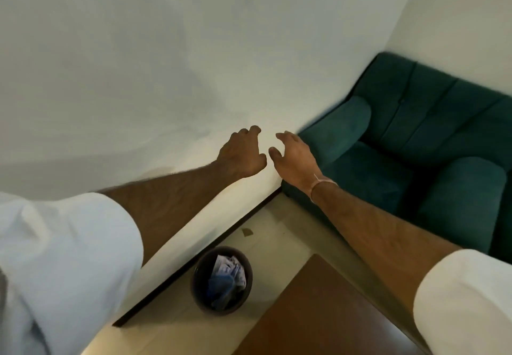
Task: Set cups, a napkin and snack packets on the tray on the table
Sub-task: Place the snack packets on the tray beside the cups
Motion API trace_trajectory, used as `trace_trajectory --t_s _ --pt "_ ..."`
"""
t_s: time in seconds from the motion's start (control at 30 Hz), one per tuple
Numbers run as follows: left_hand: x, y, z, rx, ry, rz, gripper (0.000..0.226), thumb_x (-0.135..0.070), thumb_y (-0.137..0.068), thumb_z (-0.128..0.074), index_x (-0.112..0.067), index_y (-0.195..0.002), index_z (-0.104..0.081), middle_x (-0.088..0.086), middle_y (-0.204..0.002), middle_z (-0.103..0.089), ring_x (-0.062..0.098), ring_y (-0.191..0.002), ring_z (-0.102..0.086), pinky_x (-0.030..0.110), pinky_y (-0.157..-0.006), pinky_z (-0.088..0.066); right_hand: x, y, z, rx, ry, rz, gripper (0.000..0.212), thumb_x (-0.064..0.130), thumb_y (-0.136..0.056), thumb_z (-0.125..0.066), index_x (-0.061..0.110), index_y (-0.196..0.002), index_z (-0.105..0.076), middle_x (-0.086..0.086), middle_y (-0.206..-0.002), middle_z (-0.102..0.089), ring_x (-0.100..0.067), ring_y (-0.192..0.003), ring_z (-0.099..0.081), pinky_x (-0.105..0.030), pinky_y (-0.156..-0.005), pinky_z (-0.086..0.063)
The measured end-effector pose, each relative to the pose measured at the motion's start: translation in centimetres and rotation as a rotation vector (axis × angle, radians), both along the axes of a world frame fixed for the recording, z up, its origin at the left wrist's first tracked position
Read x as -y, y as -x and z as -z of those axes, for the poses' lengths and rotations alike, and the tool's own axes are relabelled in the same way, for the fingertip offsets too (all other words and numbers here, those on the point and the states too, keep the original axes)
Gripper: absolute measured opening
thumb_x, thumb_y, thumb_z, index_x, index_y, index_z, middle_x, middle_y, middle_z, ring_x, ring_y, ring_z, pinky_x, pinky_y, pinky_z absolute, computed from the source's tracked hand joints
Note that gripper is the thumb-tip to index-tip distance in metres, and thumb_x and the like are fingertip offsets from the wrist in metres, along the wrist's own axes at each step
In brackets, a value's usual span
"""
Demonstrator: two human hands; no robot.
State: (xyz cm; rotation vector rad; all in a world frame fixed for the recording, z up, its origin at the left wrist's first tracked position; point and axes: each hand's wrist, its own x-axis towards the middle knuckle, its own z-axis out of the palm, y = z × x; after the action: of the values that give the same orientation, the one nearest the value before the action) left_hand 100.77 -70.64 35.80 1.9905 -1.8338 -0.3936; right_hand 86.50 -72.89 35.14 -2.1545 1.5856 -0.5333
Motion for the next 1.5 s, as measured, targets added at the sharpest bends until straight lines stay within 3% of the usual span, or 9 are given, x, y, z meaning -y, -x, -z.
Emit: trace_trajectory --t_s 0.4,0.7,1.03,1.5 --pt "-11.4 17.1 -26.7 0.07 0.313 0.165 0.07 -0.031 -0.088 -0.064 -0.016 -0.149 -0.033 0.014 -0.142 -0.05 0.031 -0.133 -0.044 0.045 -0.101 -0.046 -13.7 18.9 -27.9 -0.051 0.316 0.078 0.059 0.037 -0.102 -0.046 0.015 -0.154 -0.031 -0.007 -0.165 -0.023 -0.031 -0.148 -0.029 -0.048 -0.119 -0.03" --pt "-21.0 34.9 -34.8 0.066 0.358 0.263 0.075 -0.034 -0.084 -0.066 -0.019 -0.149 -0.033 0.013 -0.141 -0.05 0.031 -0.129 -0.048 0.045 -0.097 -0.049 -26.4 39.0 -35.6 -0.112 0.381 0.18 0.059 0.038 -0.101 -0.048 0.016 -0.153 -0.03 -0.007 -0.163 -0.027 -0.03 -0.148 -0.03 -0.049 -0.119 -0.03" --pt "-26.4 54.5 -30.5 0.121 0.26 0.566 0.079 -0.037 -0.084 -0.065 -0.018 -0.152 -0.03 0.011 -0.149 -0.043 0.028 -0.137 -0.04 0.047 -0.109 -0.041 -36.4 57.5 -31.4 -0.136 0.29 0.469 0.059 0.04 -0.098 -0.05 0.014 -0.149 -0.037 -0.007 -0.16 -0.032 -0.03 -0.145 -0.035 -0.051 -0.115 -0.035" --pt "-42.0 83.2 -7.5 0.158 -0.083 0.974 0.075 -0.038 -0.086 -0.065 -0.019 -0.151 -0.031 0.01 -0.147 -0.045 0.027 -0.133 -0.044 0.046 -0.107 -0.043 -57.3 83.1 -9.1 -0.088 -0.1 0.982 0.059 0.039 -0.099 -0.05 0.013 -0.149 -0.035 -0.009 -0.161 -0.029 -0.032 -0.144 -0.035 -0.054 -0.114 -0.035"
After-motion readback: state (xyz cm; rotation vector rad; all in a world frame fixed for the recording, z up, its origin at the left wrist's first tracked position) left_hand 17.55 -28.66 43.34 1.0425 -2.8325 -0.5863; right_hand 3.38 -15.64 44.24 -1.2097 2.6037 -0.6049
